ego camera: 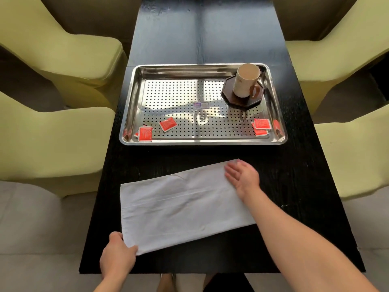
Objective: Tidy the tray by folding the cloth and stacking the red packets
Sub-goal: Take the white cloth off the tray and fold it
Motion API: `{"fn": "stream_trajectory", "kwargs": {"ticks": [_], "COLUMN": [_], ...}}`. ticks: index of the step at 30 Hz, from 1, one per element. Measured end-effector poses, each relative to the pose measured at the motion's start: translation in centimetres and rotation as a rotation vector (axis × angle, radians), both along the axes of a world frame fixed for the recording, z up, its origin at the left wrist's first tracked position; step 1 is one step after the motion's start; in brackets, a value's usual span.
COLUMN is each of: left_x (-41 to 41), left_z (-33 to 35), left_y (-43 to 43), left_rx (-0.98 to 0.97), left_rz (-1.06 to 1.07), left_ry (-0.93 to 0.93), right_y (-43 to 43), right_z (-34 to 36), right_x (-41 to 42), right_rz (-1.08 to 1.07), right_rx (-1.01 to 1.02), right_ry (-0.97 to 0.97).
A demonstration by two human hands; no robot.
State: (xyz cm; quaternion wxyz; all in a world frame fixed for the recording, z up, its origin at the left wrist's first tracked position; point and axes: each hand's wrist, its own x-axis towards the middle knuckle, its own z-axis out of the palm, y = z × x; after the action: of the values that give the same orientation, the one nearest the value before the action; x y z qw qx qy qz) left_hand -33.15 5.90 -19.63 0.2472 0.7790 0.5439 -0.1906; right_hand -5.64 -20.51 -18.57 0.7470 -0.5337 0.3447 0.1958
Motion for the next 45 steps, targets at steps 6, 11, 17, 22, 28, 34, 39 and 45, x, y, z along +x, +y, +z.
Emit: {"fn": "stream_trajectory", "kwargs": {"ticks": [6, 11, 17, 22, 28, 34, 39, 45], "left_x": [-0.1, -1.3, -1.8, -2.2, -2.0, -0.1, 3.0, 7.5], "left_z": [0.8, 0.5, -0.2, -0.1, 1.9, 5.5, 9.5, 11.4], "left_y": [0.5, 0.6, 1.2, 1.4, 0.7, -0.6, -3.6, -10.1], "left_rx": [-0.169, -0.224, -0.336, -0.564, -0.610, -0.372, -0.114, 0.151], "left_rz": [0.203, 0.341, 0.450, 0.741, 0.817, 0.599, 0.197, -0.422], "left_ry": [-0.160, -0.275, -0.347, -0.501, -0.624, -0.666, -0.639, -0.577], "right_y": [0.4, 3.3, -6.2, -8.8, -5.9, -6.0, -4.8, 2.1], "right_z": [1.3, 0.0, 0.1, 1.6, 0.8, 0.8, 1.1, 4.1], "right_x": [-4.7, -12.3, -10.0, -9.7, -12.3, -12.3, -12.2, -8.6], "right_rz": [0.128, 0.488, 0.110, 0.146, 0.225, 0.296, 0.532, 0.829], "right_rx": [-0.036, 0.155, 0.043, -0.053, -0.062, -0.158, -0.283, -0.137], "right_ry": [-0.101, 0.169, 0.145, 0.046, 0.078, 0.042, 0.021, 0.011]}}
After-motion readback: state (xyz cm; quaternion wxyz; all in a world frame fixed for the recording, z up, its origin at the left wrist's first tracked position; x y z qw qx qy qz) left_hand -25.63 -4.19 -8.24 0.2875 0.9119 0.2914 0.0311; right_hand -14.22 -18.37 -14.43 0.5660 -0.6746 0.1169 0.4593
